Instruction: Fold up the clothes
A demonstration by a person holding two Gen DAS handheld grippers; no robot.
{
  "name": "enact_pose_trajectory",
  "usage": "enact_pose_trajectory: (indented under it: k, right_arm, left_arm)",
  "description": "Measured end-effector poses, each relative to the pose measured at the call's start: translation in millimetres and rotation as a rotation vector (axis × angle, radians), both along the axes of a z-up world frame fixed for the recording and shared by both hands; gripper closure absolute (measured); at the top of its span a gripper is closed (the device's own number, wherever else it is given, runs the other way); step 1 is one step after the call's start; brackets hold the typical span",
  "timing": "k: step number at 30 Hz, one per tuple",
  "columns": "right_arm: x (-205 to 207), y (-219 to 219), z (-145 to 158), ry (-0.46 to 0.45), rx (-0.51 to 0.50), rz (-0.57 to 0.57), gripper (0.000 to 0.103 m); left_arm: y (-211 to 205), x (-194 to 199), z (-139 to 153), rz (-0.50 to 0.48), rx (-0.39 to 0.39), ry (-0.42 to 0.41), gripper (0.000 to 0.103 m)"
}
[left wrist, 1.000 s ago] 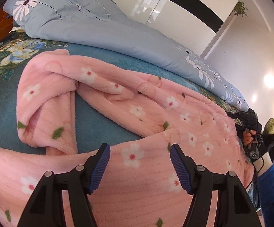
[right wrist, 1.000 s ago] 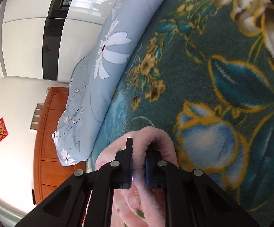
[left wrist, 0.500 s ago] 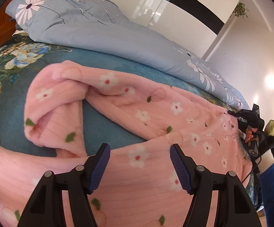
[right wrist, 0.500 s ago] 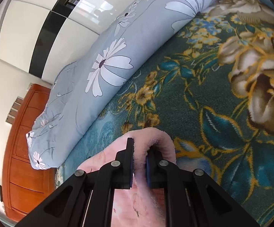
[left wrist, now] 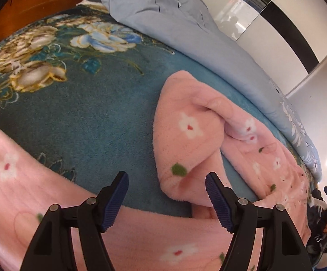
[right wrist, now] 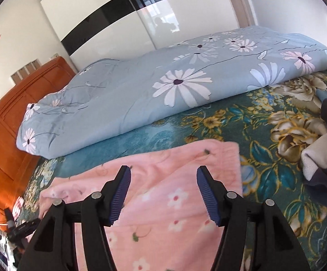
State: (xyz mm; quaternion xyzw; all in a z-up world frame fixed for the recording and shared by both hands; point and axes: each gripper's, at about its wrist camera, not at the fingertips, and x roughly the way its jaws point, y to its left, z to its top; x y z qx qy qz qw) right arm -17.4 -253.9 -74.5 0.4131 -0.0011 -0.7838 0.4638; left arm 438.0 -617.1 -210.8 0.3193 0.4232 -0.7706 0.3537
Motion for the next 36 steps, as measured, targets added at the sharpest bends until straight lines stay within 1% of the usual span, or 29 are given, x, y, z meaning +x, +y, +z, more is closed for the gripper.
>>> enact_pose_trajectory:
  k: [1,2,3,4,5,7,9,10,12,14,15,17,19,21,22,24,26,29,30,31,33,34,35,36]
  right_arm:
    - [8.9,1.3,0.7,0.001,0.001,0.021,0.041]
    - [17.6,2.7,1.7,0.003,0.002,0.04,0.041]
    - [24.9,3.9,2.5,0.006,0.005,0.055,0.041]
    - [30.6,5.0,2.3,0.008,0.008,0.068,0.041]
    - [35.4,6.3,1.8,0.01,0.012,0.079,0.041]
    - [41.9,9.8,-0.4,0.009,0.019,0.092,0.041]
    - [45.5,15.4,-3.9,0.009,0.021,0.091,0.041]
    - [46.2,18.2,-6.0,0.006,0.022,0.09,0.041]
    - [44.4,24.2,-11.1,-0.009,0.017,0.081,0.041]
    - [41.0,31.4,-15.7,-0.031,0.001,0.065,0.041]
    - [39.5,36.1,-17.6,-0.043,-0.01,0.056,0.041]
    - [38.8,44.5,-21.5,-0.065,-0.029,0.049,0.041]
    - [39.2,50.7,-25.9,-0.081,-0.032,0.051,0.041]
    - [39.8,56.6,-30.5,-0.094,-0.029,0.049,0.041]
    - [39.9,59.7,-32.5,-0.101,-0.028,0.047,0.041]
    - [39.2,66.1,-35.9,-0.114,-0.029,0.042,0.041]
    - [38.6,71.7,-38.9,-0.123,-0.031,0.037,0.041]
    - [37.1,77.1,-42.6,-0.134,-0.034,0.03,0.041]
    - [36.7,78.5,-43.7,-0.138,-0.036,0.029,0.041]
    - [36.6,79.4,-44.7,-0.143,-0.041,0.027,0.041]
    - [36.3,81.0,-46.5,-0.153,-0.052,0.025,0.041]
    - [36.2,81.2,-47.1,-0.158,-0.057,0.027,0.041]
    - [36.4,81.3,-47.8,-0.162,-0.062,0.03,0.041]
    - [37.1,81.3,-48.8,-0.165,-0.063,0.033,0.041]
  left_arm:
    - [-2.8,-3.6,-3.5,-0.01,-0.002,-0.006,0.034]
    - [-4.4,-7.1,-5.1,-0.019,-0.011,-0.011,0.054]
    - [-6.4,-10.2,-6.2,-0.02,-0.013,-0.016,0.069]
    - [-9.2,-12.5,-6.5,-0.017,-0.011,-0.015,0.092]
    - [-12.4,-13.8,-3.5,-0.004,-0.017,-0.01,0.093]
    - [-15.8,-17.1,12.4,0.03,-0.065,0.002,0.094]
    - [-12.3,-25.7,41.7,0.037,-0.143,0.041,0.094]
    - [-7.4,-33.7,58.5,0.024,-0.186,0.056,0.094]
    - [11.6,-61.7,93.7,-0.048,-0.281,0.069,0.094]
    - [41.3,-100.9,114.7,-0.157,-0.35,0.071,0.094]
    - [55.9,-120.7,120.6,-0.217,-0.365,0.08,0.094]
    - [83.6,-160.4,119.8,-0.34,-0.351,0.097,0.094]
    - [113.7,-199.5,106.4,-0.439,-0.319,0.077,0.094]
    - [139.6,-234.0,85.4,-0.512,-0.287,0.04,0.094]
    - [146.7,-247.5,72.8,-0.534,-0.255,0.019,0.094]
    - [153.4,-266.7,49.9,-0.546,-0.187,-0.016,0.094]
    - [160.5,-271.1,37.1,-0.541,-0.153,-0.039,0.094]
    - [166.0,-269.9,25.9,-0.538,-0.111,-0.057,0.091]
    - [167.0,-264.8,27.5,-0.536,-0.104,-0.05,0.089]
    - [167.3,-258.3,30.8,-0.532,-0.098,-0.039,0.085]
    - [167.6,-244.0,41.0,-0.528,-0.067,0.026,0.064]
    - [166.2,-233.0,46.0,-0.506,-0.055,0.061,0.043]
    - [163.2,-217.7,50.2,-0.461,-0.05,0.089,0.03]
    - [160.1,-202.4,54.4,-0.415,-0.046,0.118,0.028]
